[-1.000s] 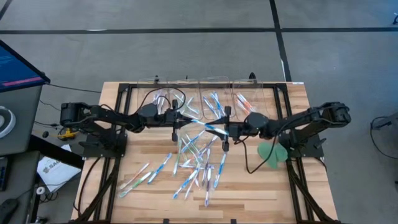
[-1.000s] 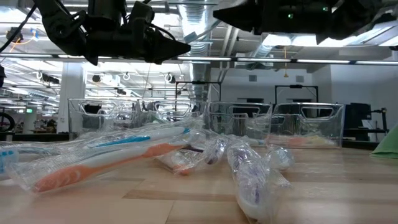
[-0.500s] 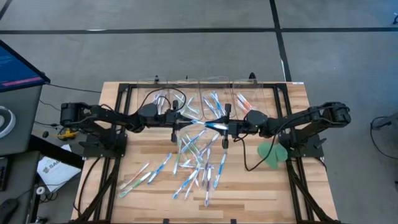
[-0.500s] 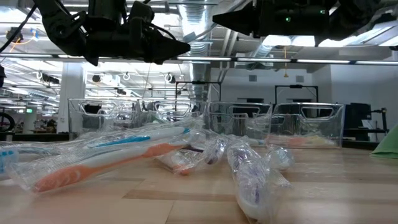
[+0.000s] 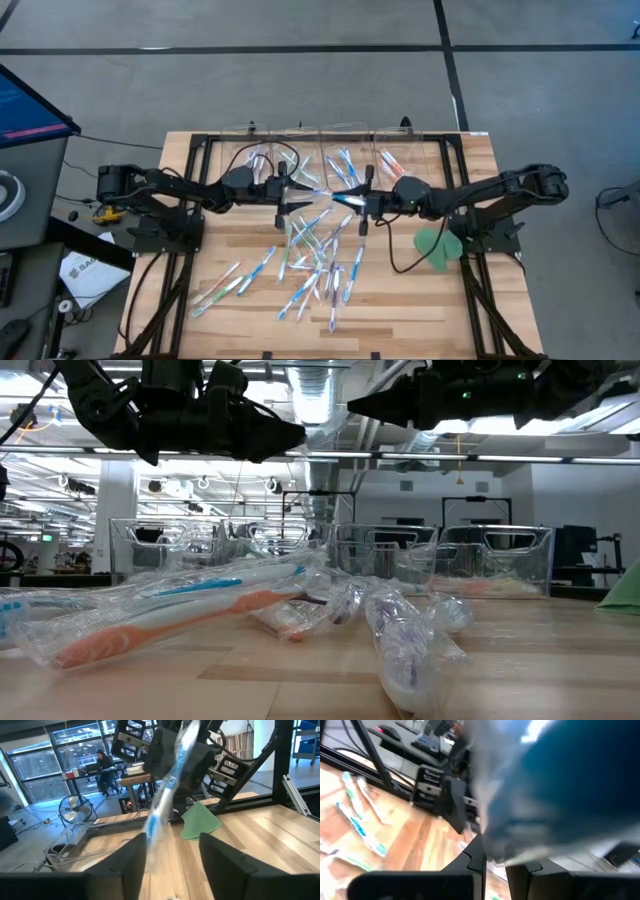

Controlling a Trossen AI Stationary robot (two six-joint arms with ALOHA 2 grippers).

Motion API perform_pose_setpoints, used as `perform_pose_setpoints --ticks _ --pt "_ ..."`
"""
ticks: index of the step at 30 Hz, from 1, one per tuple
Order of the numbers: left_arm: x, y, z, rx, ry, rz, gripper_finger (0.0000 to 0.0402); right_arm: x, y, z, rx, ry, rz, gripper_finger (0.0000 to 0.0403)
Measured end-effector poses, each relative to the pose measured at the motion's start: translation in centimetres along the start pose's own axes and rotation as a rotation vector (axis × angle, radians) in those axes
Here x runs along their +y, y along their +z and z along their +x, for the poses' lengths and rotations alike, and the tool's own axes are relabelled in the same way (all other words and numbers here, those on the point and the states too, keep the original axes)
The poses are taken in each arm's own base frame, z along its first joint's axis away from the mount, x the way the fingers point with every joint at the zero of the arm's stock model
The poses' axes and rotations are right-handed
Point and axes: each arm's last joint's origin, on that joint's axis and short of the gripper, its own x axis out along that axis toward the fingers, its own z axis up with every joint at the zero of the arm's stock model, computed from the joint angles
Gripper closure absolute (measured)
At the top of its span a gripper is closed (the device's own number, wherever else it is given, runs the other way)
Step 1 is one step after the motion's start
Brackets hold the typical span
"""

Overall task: Pick & Place Toothbrushes
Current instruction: Put the blue toothbrush into the middle right transparent bin

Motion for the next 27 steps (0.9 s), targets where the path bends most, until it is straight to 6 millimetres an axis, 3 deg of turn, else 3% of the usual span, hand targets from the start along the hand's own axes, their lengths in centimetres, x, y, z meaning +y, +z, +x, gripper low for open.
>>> perform_pose_setpoints --ticks 7,12,17,27 --pt "0.0 0.0 0.0 0.002 -0.001 0.000 0.0186 -1.1 0.7 -1.4 0.121 -0.136 -0.051 0.0369" --pt "0.0 0.0 0.0 0.002 -0.001 0.000 0.0178 -2.0 0.0 -1.9 0.274 -0.278 -0.091 0.0369" --pt "0.0 0.0 0.0 0.003 0.000 -0.001 0.0178 -2.9 -1.7 -1.3 0.345 -0.304 -0.080 0.0369" --pt "-0.2 0.0 0.0 0.003 -0.006 -0.028 0.0178 -5.1 -7.2 0.6 0.417 -0.298 0.020 0.0363"
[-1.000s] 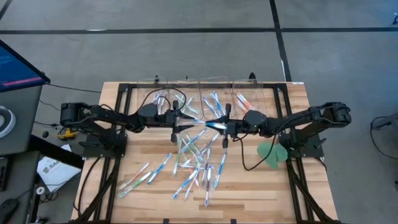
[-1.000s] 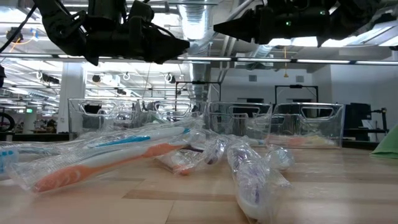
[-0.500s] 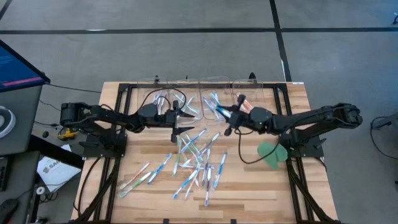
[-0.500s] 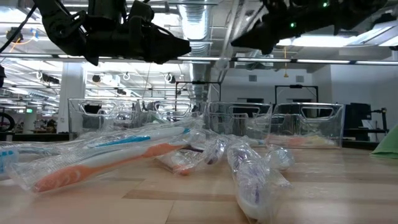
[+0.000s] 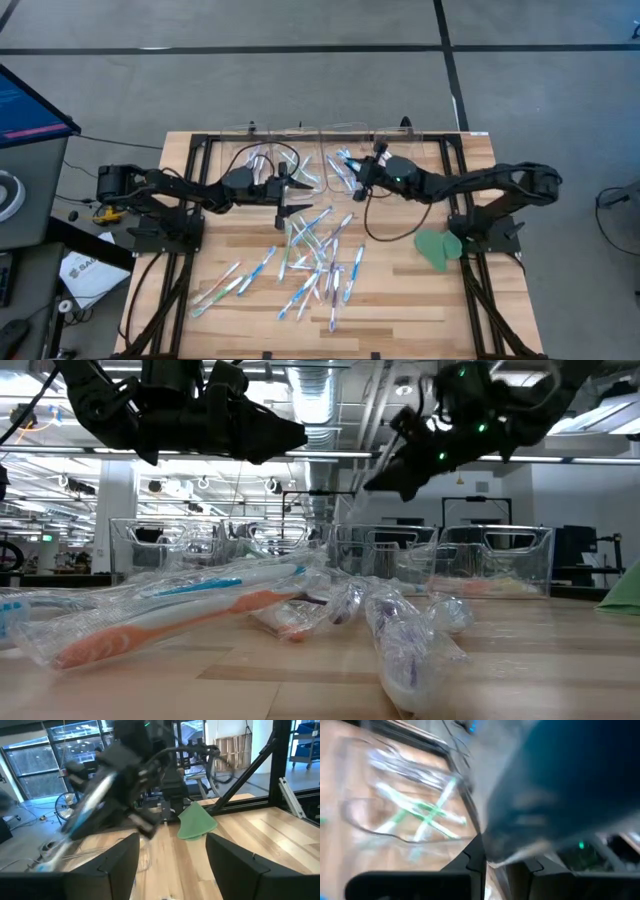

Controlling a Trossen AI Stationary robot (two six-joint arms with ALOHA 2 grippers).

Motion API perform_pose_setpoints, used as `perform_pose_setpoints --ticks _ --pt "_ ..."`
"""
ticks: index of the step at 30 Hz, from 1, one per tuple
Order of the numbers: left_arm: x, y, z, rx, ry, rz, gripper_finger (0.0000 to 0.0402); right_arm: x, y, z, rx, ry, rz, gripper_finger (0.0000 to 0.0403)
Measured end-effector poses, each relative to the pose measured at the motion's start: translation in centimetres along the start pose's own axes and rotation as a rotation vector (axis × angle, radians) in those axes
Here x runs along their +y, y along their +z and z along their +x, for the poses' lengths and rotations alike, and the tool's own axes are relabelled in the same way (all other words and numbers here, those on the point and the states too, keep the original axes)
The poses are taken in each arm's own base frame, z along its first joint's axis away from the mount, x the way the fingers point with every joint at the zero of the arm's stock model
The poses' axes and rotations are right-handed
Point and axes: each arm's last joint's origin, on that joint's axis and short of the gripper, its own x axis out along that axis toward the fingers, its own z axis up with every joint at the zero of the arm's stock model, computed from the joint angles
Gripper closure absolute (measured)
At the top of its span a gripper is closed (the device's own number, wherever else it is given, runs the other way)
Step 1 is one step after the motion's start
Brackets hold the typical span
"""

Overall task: Pick & Place Toothbrushes
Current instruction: Put the blue toothbrush into the middle right transparent bin

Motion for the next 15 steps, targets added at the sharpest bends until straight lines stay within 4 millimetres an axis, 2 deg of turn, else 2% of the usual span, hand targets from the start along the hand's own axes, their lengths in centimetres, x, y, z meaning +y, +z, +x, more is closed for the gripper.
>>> perform_pose_setpoints --ticks 7,15 --pt "-0.1 -0.4 -0.2 0.015 -0.003 -0.010 0.0178 -0.1 -2.5 1.9 0.087 -0.022 0.052 0.0335" --pt "-0.1 -0.4 -0.3 0.016 -0.002 -0.010 0.0178 0.6 -2.1 2.9 0.084 -0.006 0.048 0.0291"
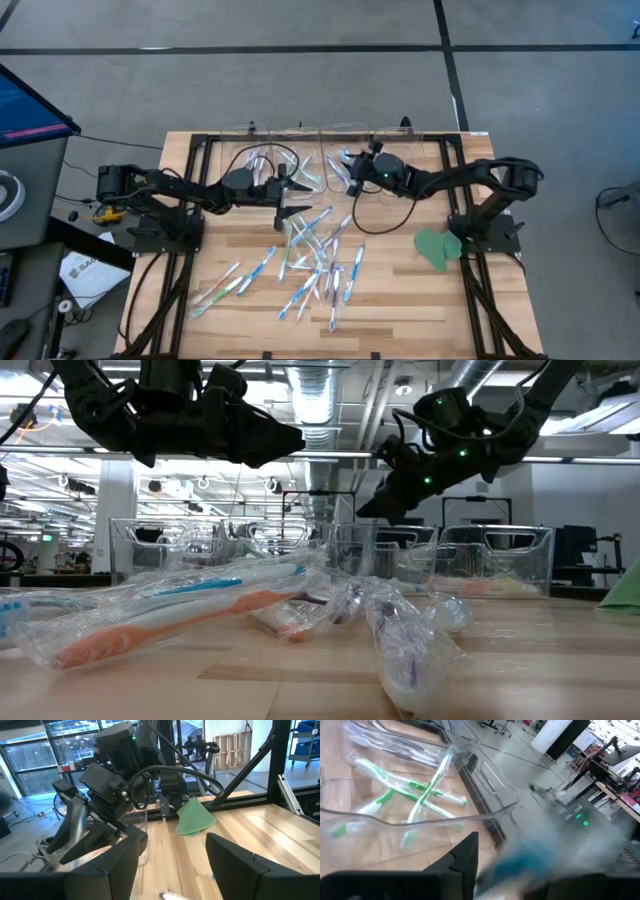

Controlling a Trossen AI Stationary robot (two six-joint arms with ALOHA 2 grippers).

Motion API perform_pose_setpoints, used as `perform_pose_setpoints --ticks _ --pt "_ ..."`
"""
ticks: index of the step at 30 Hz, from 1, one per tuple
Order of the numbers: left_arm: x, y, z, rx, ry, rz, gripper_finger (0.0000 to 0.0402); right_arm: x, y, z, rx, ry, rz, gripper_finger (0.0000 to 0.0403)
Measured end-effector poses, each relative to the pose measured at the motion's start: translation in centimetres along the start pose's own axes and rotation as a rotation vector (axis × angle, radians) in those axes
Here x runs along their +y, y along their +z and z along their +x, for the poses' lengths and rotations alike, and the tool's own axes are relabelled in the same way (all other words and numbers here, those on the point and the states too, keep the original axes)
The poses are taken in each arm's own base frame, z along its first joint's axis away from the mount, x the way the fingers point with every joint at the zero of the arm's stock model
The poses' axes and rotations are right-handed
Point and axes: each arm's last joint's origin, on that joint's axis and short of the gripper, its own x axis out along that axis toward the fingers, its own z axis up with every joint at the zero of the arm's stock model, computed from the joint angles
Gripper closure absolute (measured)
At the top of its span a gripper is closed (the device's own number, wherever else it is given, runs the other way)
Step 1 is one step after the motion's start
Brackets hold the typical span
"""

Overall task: Pick & Place Toothbrushes
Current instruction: Put the blue toothbrush into the middle right transparent bin, then put the purple toothbrush into the left transparent bin

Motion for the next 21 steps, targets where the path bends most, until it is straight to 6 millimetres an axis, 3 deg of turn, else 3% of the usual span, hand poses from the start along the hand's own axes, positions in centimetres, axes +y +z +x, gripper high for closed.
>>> perform_pose_setpoints --ticks 12,18,21 --pt "0.0 0.0 0.0 0.000 0.000 0.000 0.0178 -0.2 0.0 0.0 0.028 -0.070 0.009 0.0174" --pt "-0.1 0.0 0.0 0.000 -0.002 -0.025 0.0178 -0.1 0.2 -0.2 0.029 -0.067 0.005 0.0162" --pt "-0.1 0.0 0.0 0.000 -0.003 -0.053 0.0178 0.3 1.4 -1.4 -0.001 -0.045 -0.010 0.0168"
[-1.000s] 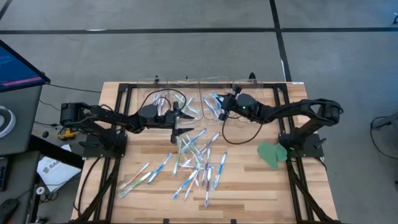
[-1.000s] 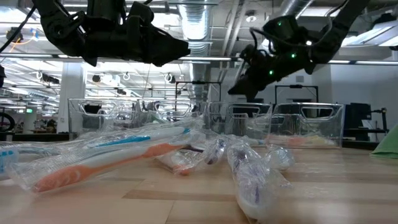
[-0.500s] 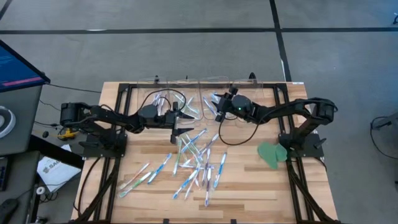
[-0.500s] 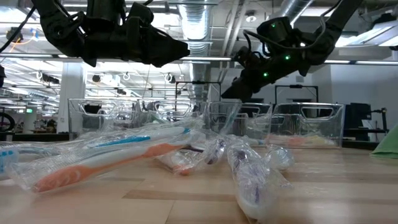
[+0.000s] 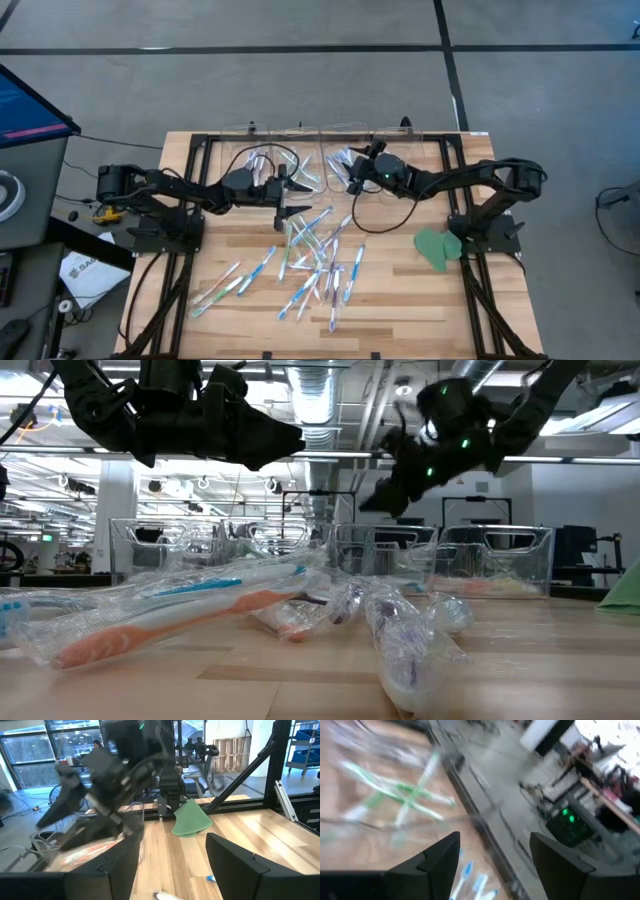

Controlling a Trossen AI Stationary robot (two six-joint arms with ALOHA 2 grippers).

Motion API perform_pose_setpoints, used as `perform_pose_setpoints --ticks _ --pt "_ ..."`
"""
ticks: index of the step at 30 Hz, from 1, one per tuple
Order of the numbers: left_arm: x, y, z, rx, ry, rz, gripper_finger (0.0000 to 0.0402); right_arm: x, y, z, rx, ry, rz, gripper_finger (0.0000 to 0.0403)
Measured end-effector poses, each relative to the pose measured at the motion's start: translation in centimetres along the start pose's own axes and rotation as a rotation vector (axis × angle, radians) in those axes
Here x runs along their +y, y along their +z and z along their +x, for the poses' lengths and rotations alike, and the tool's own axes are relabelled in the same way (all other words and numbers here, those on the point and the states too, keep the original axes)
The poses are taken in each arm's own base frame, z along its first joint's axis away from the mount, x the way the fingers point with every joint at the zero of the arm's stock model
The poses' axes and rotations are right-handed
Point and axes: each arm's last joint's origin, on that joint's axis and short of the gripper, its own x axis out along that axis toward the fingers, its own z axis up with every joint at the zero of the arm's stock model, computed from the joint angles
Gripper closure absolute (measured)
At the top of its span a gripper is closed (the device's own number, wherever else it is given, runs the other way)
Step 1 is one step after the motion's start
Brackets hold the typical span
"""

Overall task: Pick & Place Toothbrushes
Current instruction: Put the purple toothbrush into the left transparent bin

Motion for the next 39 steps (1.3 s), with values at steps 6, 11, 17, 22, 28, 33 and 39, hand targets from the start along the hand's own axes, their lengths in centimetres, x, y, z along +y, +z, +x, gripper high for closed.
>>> perform_pose_setpoints --ticks 6,11,17,22,28,33,39 --pt "-0.4 0.0 0.1 -0.001 -0.017 -0.001 0.0178 1.0 4.9 -6.0 -0.199 0.103 -0.145 0.0187" --pt "-1.3 0.1 0.2 0.004 -0.048 -0.002 0.0178 1.3 6.5 -10.9 -0.254 0.228 -0.129 0.0199" --pt "-1.9 0.1 0.3 0.008 -0.073 -0.003 0.0178 2.3 5.4 -12.8 -0.126 0.358 -0.067 0.0211" --pt "-2.5 -0.3 0.3 0.045 -0.098 -0.010 0.0178 4.3 3.6 -11.9 0.041 0.478 -0.015 0.0222" --pt "-3.2 -0.3 0.4 0.053 -0.123 -0.077 0.0178 7.8 1.7 -9.5 0.128 0.560 -0.102 0.0233" --pt "-4.0 -0.2 0.4 0.051 -0.155 -0.078 0.0178 10.5 0.1 -7.3 0.151 0.566 -0.117 0.0237" --pt "-5.2 0.0 0.4 0.048 -0.198 -0.076 0.0178 11.8 -1.2 -6.0 0.163 0.567 -0.146 0.0239"
